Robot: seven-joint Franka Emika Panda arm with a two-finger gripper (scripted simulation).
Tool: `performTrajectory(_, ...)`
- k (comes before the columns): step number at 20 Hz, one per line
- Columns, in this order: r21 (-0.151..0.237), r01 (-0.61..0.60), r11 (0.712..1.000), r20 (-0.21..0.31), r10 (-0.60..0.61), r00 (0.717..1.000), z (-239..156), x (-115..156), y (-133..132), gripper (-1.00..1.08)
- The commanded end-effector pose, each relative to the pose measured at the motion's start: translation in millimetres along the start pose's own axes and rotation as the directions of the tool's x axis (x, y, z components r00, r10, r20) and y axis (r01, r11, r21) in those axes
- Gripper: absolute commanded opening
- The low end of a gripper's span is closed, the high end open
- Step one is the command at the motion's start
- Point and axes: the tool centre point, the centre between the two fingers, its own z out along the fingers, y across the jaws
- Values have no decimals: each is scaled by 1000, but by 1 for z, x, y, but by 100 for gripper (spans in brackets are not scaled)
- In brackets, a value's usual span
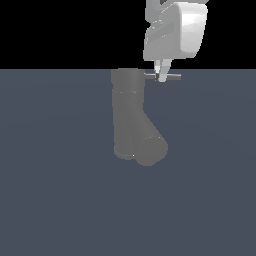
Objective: Turn on the faucet by rotating a designated handle.
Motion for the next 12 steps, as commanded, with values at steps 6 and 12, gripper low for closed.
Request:
performTrajectory(6,8,-30,1000,-3,30,1000,0,30,-12,-100)
performTrajectory(12,8,-36,999,-3,36,999,0,43,-22,-100)
